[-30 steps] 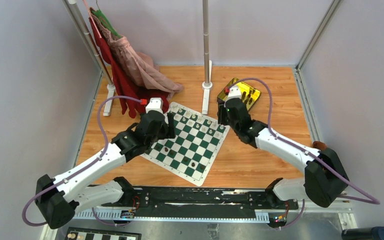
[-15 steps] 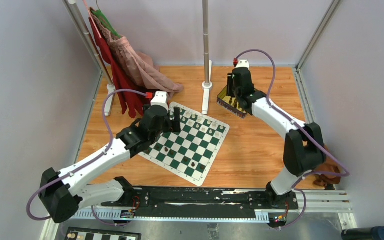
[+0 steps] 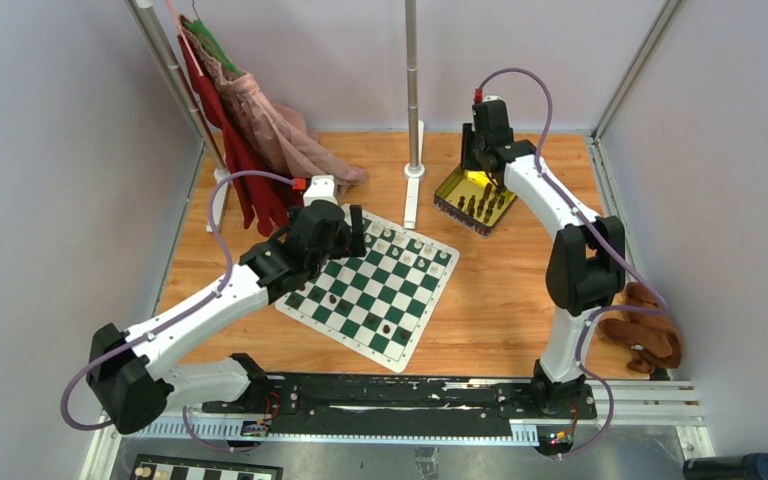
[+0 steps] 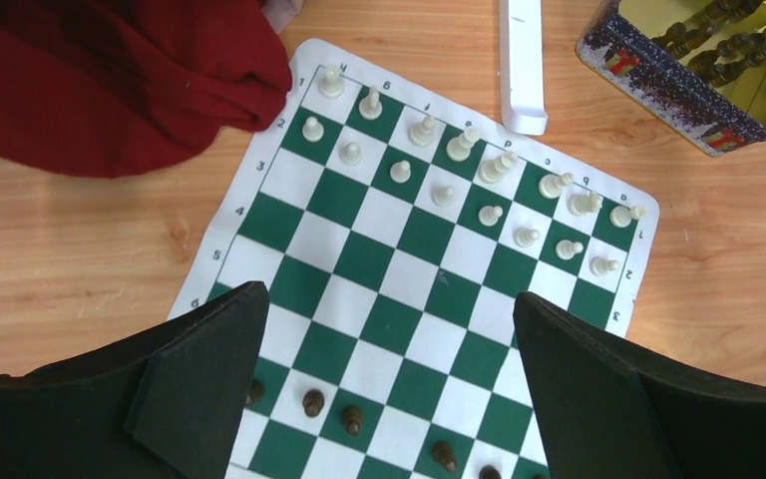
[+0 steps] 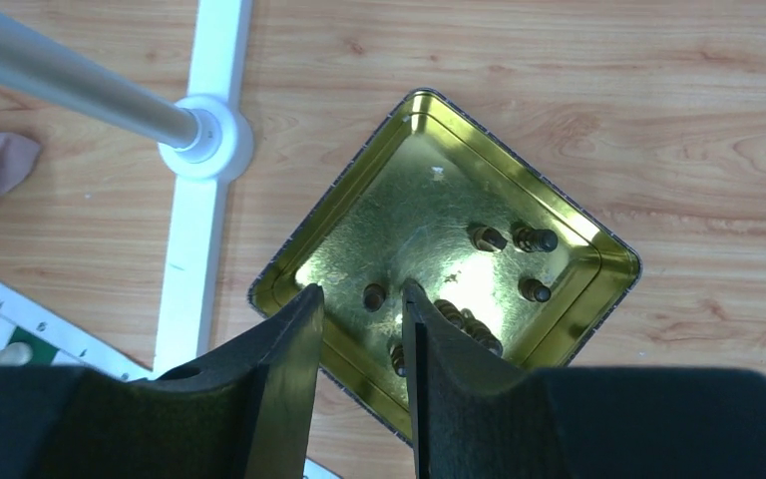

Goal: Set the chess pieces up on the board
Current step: Pick up the chess piece from the storage box.

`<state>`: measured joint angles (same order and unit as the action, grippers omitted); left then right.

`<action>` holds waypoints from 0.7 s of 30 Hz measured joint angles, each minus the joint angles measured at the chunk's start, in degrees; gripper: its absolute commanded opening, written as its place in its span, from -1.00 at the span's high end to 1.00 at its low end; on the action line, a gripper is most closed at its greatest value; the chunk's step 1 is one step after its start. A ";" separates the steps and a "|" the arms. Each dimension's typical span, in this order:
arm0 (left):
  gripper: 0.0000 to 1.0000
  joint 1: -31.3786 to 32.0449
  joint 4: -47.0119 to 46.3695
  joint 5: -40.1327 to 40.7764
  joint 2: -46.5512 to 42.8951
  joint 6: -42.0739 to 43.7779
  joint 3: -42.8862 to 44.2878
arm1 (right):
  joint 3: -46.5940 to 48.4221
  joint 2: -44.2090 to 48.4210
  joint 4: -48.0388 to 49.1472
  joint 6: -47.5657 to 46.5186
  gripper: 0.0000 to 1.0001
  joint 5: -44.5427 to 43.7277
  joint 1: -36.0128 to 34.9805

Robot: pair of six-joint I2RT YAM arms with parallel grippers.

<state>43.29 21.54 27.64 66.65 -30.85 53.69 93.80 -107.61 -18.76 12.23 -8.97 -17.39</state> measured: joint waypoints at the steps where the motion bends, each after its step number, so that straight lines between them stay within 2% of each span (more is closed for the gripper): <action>1: -1.00 0.00 0.94 -0.09 -0.72 -0.46 0.02 | 0.87 0.00 -0.74 0.07 0.22 0.42 0.07; 9: -1.00 0.00 7.61 -0.02 -4.81 -2.32 0.42 | 0.20 -0.28 -4.33 0.20 0.25 3.78 0.09; 21: -1.00 0.00 8.33 -0.48 -5.51 -2.80 0.39 | -0.81 -2.40 -6.19 0.09 0.25 5.92 0.13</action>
<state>43.29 29.87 27.16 61.14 -33.65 54.08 92.99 -110.02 -24.95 12.32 -3.05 -17.26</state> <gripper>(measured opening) 0.997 0.377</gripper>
